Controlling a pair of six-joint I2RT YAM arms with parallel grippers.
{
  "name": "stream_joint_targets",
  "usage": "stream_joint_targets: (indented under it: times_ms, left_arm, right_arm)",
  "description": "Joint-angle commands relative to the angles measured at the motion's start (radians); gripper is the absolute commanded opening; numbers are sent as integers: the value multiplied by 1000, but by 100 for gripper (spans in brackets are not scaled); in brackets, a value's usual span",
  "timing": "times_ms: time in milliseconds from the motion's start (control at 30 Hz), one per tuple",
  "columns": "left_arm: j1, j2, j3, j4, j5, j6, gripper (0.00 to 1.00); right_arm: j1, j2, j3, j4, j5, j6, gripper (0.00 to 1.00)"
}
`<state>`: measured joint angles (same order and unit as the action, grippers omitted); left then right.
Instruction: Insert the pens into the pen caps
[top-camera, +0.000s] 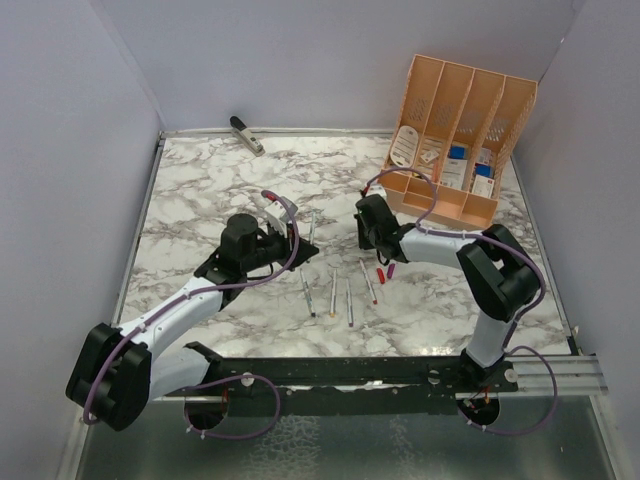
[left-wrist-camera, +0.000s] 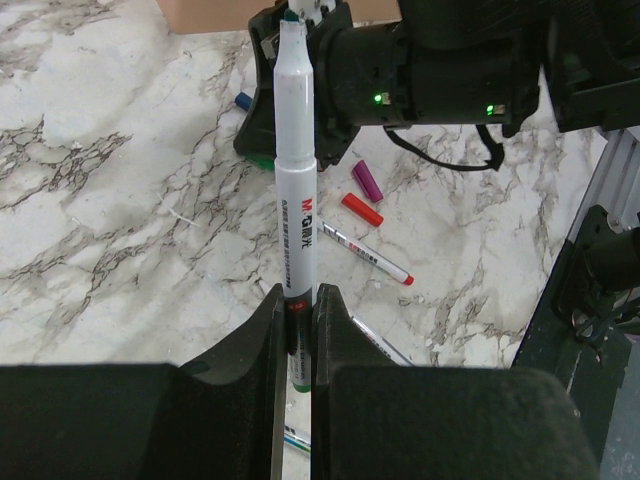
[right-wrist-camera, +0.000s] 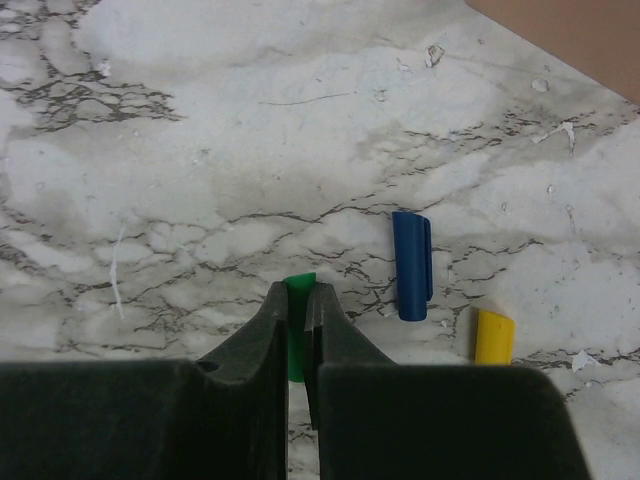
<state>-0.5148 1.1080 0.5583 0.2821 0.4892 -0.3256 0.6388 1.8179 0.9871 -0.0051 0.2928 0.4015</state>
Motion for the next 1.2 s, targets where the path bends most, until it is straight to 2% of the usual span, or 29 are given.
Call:
stream_joint_targets:
  times_ms: [0, 200, 400, 567, 900, 1167]
  left_arm:
    - [-6, 31, 20, 32, 19, 16, 0]
    - [-7, 69, 40, 88, 92, -4, 0]
    - [-8, 55, 38, 149, 155, -10, 0]
    - [-14, 63, 59, 185, 202, -36, 0]
    - [-28, 86, 121, 227, 261, -61, 0]
    - [-37, 86, 113, 242, 267, -75, 0]
  right_arm:
    - [1, -117, 18, 9, -63, -64, 1]
    - [1, -270, 50, 163, -80, -116, 1]
    - [1, -410, -45, 428, -134, -104, 1]
    - [1, -473, -196, 784, -263, -40, 1]
    - [0, -424, -329, 1328, -474, 152, 1]
    - [0, -359, -337, 1532, -553, 237, 1]
